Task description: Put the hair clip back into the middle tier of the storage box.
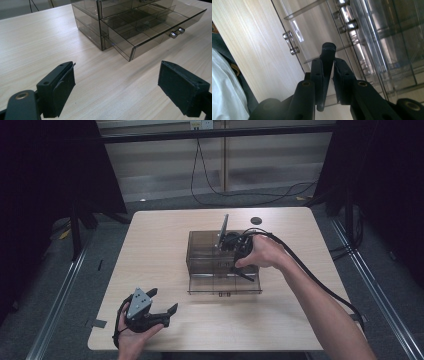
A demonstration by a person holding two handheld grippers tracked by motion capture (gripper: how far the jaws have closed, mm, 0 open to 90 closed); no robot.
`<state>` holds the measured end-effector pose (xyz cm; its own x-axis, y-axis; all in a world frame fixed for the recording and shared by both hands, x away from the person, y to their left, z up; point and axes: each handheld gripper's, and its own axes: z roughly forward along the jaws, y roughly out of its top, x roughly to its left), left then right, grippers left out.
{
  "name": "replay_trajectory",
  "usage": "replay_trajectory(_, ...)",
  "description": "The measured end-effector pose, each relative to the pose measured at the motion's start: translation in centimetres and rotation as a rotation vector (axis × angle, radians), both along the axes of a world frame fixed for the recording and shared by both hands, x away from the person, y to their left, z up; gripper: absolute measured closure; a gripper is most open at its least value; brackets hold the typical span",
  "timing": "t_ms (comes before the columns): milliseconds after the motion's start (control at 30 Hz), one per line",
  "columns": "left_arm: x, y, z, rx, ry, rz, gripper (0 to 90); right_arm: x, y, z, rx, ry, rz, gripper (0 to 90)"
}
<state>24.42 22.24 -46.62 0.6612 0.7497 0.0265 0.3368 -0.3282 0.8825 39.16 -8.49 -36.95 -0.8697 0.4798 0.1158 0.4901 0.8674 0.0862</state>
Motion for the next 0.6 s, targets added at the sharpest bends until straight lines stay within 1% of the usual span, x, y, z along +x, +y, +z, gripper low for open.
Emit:
replay_trajectory(67, 0.0, 0.0, 0.0, -0.002, 0.0, -0.001, 13.8, 0.2, 0.4, 0.0, 0.008, 0.0, 0.014, 78.9)
replay_trajectory(133, 0.0, 0.0, 0.0, -0.002, -0.001, -0.002, 13.8, 0.2, 0.6, -0.1, 0.008, -0.004, 0.015, 78.9)
replay_trajectory(233, 0.0, 0.0, 0.0, -0.001, 0.0, -0.002, 13.8, 0.3, 1.5, -0.3, 0.003, -0.002, 0.026, 78.9)
replay_trajectory(300, 0.0, 0.0, 0.0, -0.004, 0.002, -0.003, 13.8, 0.3, 2.0, -0.4, 0.005, 0.009, 0.03, 78.9)
replay_trajectory(333, 0.0, 0.0, 0.0, -0.001, 0.001, -0.007, 13.8, 0.3, 2.2, -0.5, 0.008, 0.007, 0.033, 78.9)
replay_trajectory(433, 0.0, 0.0, 0.0, 0.003, -0.002, -0.005, 13.8, 0.4, 2.8, -0.7, -0.001, 0.014, 0.036, 78.9)
replay_trajectory(500, 0.0, 0.0, 0.0, 0.001, 0.0, -0.005, 13.8, 0.5, 3.1, -0.9, -0.008, 0.018, 0.038, 78.9)
replay_trajectory(600, 0.0, 0.0, 0.0, -0.01, 0.004, -0.008, 13.8, 0.5, 3.5, -1.1, -0.005, 0.021, 0.04, 78.9)
